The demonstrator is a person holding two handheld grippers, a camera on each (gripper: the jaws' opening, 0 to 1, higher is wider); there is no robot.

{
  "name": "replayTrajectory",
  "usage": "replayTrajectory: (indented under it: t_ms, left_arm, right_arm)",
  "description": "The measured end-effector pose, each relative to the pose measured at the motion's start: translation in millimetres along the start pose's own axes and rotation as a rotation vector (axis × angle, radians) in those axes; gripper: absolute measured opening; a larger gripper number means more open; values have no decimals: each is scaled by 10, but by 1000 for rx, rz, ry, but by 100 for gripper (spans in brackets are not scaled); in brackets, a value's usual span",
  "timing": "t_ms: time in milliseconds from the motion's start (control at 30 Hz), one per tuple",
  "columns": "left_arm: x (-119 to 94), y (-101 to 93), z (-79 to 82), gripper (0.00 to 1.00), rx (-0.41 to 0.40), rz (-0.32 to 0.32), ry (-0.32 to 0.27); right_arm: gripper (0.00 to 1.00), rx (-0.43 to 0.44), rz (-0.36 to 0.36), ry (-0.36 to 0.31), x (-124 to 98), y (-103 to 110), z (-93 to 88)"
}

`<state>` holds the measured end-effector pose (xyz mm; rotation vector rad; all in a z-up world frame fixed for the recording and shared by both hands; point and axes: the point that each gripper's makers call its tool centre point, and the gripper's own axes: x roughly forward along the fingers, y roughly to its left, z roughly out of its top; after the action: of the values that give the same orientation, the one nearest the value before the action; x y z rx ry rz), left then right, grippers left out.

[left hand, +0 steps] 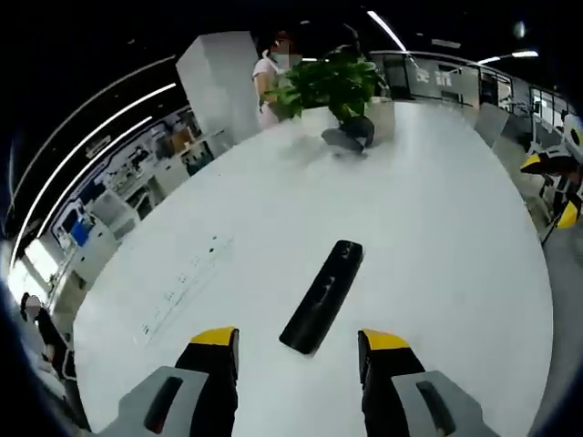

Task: Press the specified remote control buttons in sequence, fully releasing each button before pressing the next.

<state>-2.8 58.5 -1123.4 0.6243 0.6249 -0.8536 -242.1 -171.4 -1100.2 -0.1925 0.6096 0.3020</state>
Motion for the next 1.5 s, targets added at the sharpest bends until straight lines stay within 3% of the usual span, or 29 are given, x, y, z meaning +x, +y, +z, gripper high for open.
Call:
replayTrajectory:
  t_ms: [267,467,767,833,867,1067,1233,1300,1500]
  left_arm:
    - [241,3,-59,52,82,-62,68]
    - [439,-16,-116,44,152,-109,141]
    - [642,-50,-233,40,168,-177,218]
    - [661,-83,-206,36,140,-217,210]
    - [666,-23,-217,36,150,-195,227]
    - [681,-67,-233,32,139,-295,258]
    - [672,-137,-242,28,196,-367,264]
    - [662,-184,-251,25,164,-388,283]
    - [664,-157,-250,25,179,-372,311]
  right_arm:
    - [68,-3,8,15,11,19,-27]
    - [68,-6,10,24,19,25,-38]
    - [67,-4,16,29,25,32,-51]
    - [68,-2,20,29,28,40,-51]
    - [68,-1,22,30,29,45,-50]
    - [68,0,19,32,30,38,-53]
    - [68,-6,21,30,30,48,-46]
    - [68,-4,21,27,27,47,-40]
    - [68,-6,22,17,20,50,-25]
